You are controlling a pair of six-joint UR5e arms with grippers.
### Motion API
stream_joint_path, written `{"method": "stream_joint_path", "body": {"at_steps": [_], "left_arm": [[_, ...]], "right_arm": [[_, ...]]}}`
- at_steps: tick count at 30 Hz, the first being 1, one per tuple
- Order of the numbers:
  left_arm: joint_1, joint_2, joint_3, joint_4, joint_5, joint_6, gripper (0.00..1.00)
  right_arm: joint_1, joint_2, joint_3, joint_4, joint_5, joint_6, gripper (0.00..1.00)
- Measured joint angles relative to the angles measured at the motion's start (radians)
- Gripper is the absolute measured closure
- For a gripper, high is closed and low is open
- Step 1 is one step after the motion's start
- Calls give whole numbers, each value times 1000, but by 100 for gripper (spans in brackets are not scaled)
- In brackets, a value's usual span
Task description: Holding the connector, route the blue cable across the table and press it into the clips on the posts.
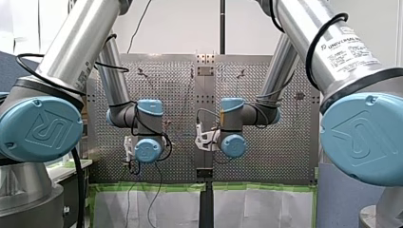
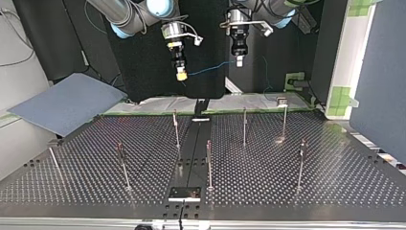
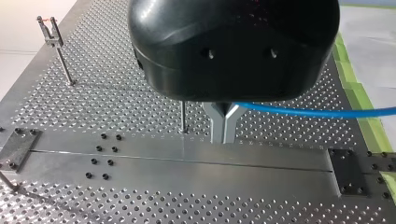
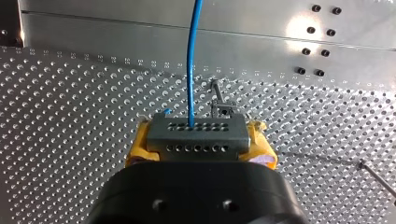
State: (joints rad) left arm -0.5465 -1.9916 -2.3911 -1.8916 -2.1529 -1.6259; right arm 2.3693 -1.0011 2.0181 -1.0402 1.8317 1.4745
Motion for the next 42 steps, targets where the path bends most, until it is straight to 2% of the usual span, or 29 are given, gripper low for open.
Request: {"method": "stream_joint_path", "body": {"at_steps": [35, 38, 42], "left_arm": [[-2, 2, 0, -2, -2, 2, 100], [-16, 16, 14, -16, -16, 16, 100], [-42, 45, 38, -47, -40, 47, 100]], "right_arm": [[0, 0, 0, 0, 0, 0, 100], [7, 8, -8, 7, 8, -8, 100], [32, 43, -20, 43, 40, -31, 100]]}}
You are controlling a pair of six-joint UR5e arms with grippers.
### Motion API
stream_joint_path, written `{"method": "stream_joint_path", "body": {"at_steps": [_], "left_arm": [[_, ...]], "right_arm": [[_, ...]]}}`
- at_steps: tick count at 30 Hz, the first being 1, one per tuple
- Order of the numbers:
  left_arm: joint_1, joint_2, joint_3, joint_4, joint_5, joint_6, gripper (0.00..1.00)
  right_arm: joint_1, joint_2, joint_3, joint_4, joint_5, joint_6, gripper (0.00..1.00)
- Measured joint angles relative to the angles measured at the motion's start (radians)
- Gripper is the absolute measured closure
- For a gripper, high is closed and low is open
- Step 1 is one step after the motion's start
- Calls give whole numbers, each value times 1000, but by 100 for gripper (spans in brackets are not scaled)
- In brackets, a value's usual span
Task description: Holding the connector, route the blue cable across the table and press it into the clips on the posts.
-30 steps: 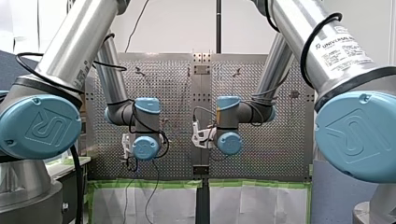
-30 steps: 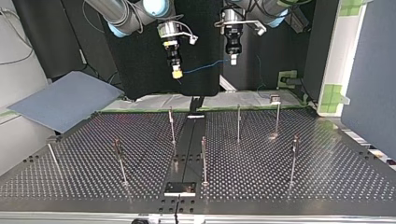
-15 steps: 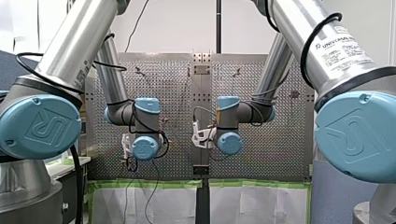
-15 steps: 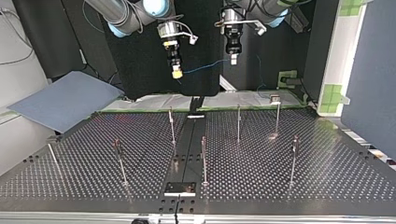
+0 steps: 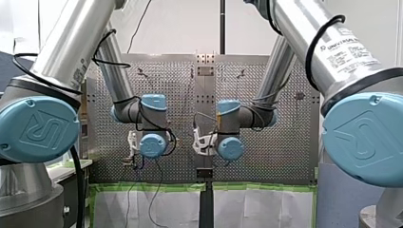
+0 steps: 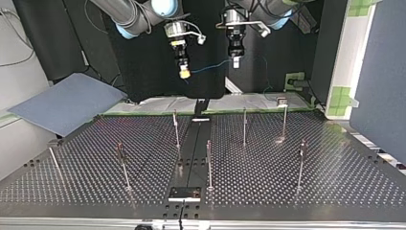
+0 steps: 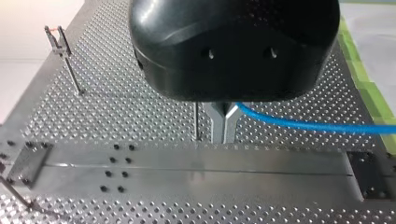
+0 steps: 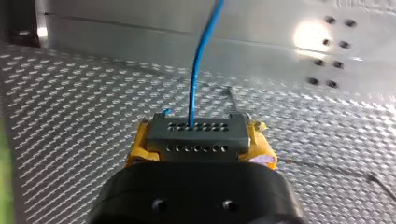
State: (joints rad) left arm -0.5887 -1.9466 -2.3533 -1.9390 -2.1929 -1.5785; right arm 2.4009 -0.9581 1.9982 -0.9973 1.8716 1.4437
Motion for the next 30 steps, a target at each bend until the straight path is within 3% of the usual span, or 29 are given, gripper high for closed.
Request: {"method": "stream_joint_path", "body": {"at_steps": [5, 12, 20, 23, 30], "left_arm": [[-10, 15, 7, -52, -8, 49, 100], [-11, 16, 8, -85, -9, 64, 100], [-14, 19, 6, -90, -12, 62, 100], [-29, 32, -1, -101, -27, 47, 100], [-16, 84, 3, -138, -60, 2, 100]], "right_arm": [[7, 41, -3, 53, 15, -7, 100], [8, 50, -3, 120, 17, -8, 100], [8, 50, -3, 132, 16, -7, 100], [9, 37, -11, 145, 11, 6, 100], [8, -22, -46, 193, -17, 65, 100]]}}
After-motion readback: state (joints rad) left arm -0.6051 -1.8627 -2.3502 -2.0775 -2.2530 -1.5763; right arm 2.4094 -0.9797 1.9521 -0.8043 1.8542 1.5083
